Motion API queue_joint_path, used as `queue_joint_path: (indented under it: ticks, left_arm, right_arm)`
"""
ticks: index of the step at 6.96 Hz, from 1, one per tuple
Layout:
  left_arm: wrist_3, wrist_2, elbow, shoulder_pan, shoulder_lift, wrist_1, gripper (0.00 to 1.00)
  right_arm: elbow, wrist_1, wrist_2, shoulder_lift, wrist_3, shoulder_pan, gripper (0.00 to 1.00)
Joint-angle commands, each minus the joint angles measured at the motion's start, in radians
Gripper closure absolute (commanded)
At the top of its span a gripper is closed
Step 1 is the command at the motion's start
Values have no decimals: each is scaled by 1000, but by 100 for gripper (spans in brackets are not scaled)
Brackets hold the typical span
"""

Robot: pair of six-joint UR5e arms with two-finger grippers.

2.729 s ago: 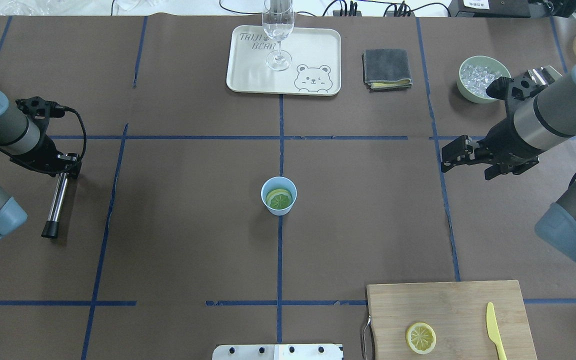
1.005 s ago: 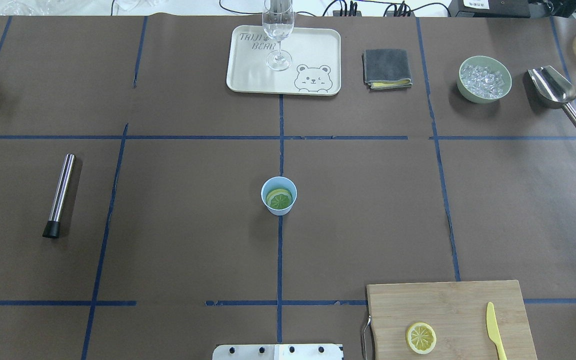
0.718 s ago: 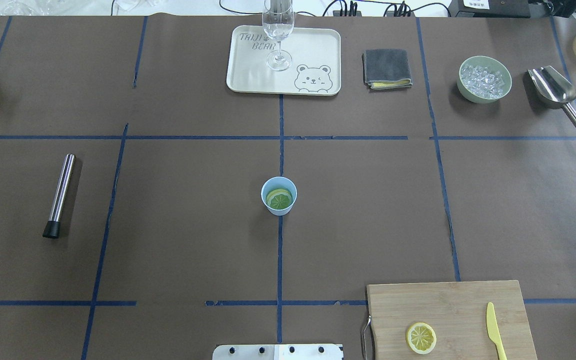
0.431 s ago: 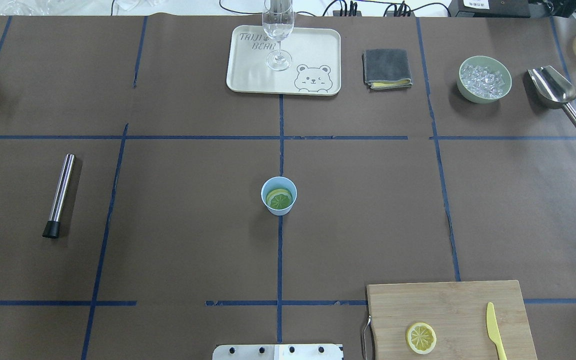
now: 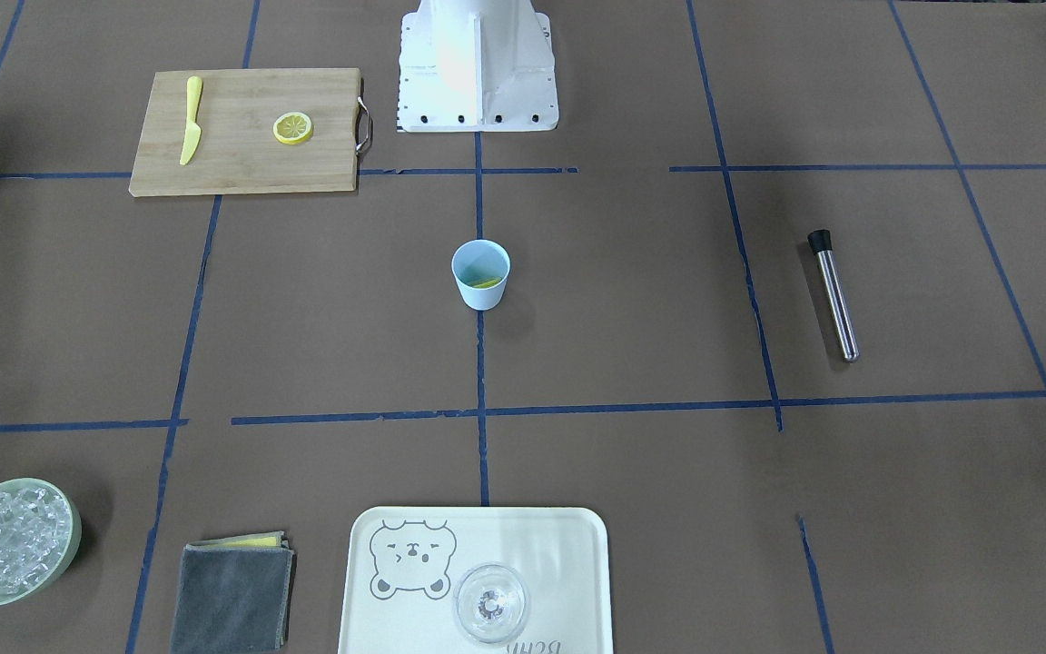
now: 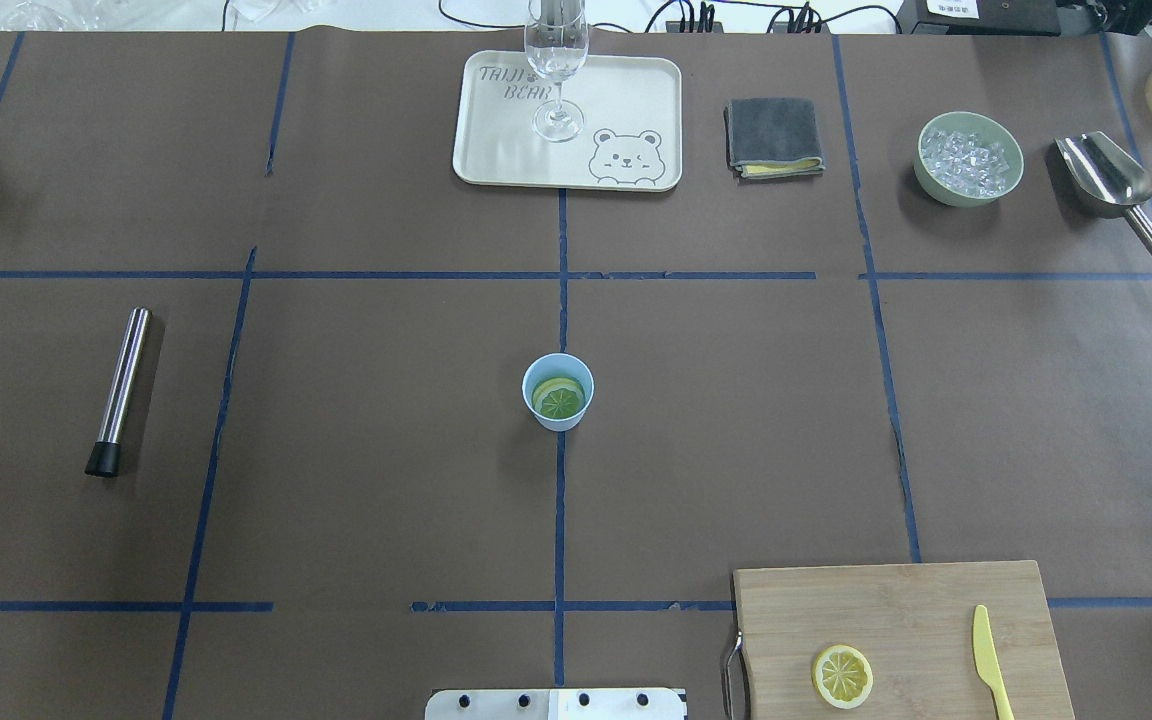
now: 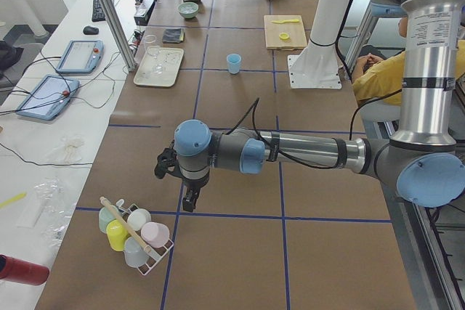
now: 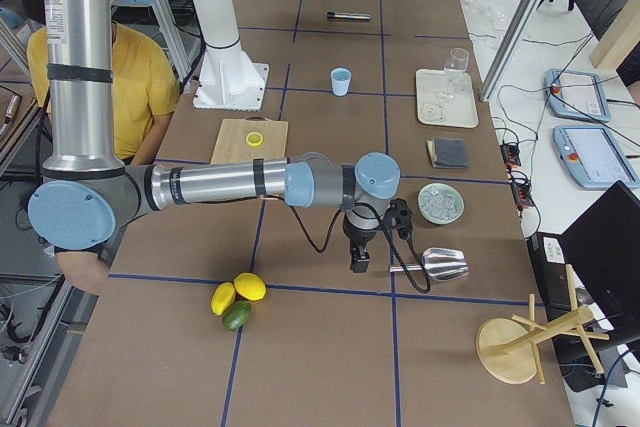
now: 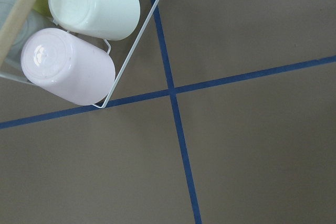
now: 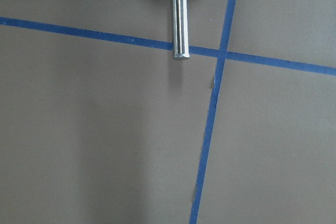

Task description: Squeeze lemon into cup

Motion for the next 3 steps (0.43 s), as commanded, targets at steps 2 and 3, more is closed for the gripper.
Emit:
queue_joint_path:
  ticks: [2,3]
  left_arm:
    - [-92,-40,35,0,-3,-1,0]
    - [-136,-68,33,0,0,-7,0]
  right_arm:
    - [-2,0,-1,8,15,-2,0]
    - [-2,-2,4,5,15,-2,0]
